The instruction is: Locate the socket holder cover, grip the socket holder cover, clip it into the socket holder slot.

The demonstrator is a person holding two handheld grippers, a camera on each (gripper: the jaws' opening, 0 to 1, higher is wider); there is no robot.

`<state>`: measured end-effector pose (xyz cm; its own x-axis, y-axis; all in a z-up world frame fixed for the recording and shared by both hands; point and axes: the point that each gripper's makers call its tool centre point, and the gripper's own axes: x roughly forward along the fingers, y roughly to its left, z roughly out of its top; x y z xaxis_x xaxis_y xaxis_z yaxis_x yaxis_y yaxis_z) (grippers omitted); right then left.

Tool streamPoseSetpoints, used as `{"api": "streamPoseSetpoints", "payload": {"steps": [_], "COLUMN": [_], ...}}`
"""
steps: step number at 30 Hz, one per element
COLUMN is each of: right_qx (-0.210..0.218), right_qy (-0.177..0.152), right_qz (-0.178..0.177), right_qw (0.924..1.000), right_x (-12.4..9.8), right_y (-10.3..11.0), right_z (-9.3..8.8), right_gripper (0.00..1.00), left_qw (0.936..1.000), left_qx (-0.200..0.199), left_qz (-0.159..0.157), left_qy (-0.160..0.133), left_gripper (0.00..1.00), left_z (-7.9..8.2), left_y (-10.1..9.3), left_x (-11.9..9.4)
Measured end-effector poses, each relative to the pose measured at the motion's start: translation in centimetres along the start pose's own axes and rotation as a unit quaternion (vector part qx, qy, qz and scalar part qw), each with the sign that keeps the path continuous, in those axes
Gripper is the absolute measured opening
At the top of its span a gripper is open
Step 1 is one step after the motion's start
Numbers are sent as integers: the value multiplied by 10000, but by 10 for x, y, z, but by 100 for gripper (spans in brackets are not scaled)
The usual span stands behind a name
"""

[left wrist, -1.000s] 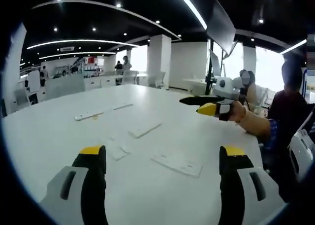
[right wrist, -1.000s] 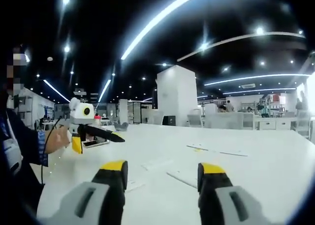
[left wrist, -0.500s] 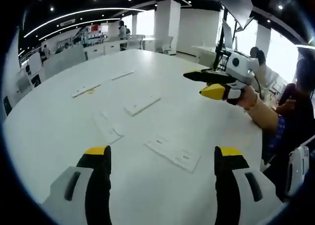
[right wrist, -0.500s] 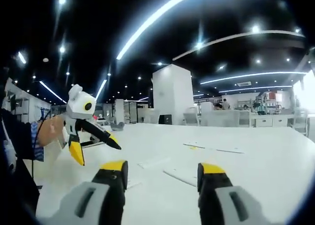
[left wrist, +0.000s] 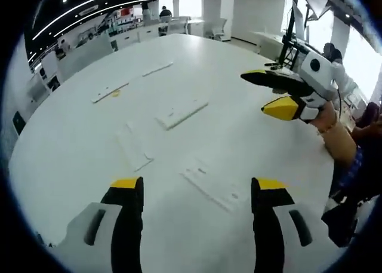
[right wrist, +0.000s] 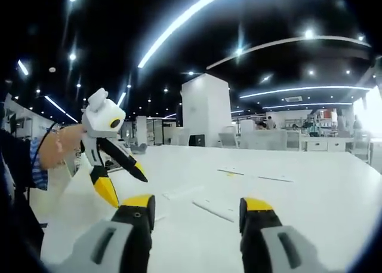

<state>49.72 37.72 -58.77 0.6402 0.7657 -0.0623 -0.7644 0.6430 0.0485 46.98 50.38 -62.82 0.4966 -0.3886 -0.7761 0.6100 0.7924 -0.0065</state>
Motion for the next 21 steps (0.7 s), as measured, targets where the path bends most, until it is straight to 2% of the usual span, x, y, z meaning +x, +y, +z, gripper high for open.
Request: {"api": "streamPoseSetpoints", "payload": {"steps": [3,8,11,16,21], "right_qx": [-10,46,88,78,26], "right_qy": [24,64,80,91,114], "right_qz": [-56,-201,-288,-326,-299], "right_qw": [10000,9998,9995,9994,9995], "right_x": [0,-2,-2,0,3], "right_y": [-3,-11,-16,-15,-12], "right_z": [-1,-4,-5,-5,-4], "right_gripper": [58,58,58,58,58], "left_qw": [9989,9964,9909,9859,9759], "left_qx": [1,76,135,96,-79], "left_qz": [115,288,292,414,518], "left_qy": [460,798,1306,1618,2121], "left_gripper": [71,68,67,65,58], "left_z": [-7,-7,-17,-21,-35], "left_y": [-4,-8,-12,-13,-17], "left_x": [5,14,18,24,21]}}
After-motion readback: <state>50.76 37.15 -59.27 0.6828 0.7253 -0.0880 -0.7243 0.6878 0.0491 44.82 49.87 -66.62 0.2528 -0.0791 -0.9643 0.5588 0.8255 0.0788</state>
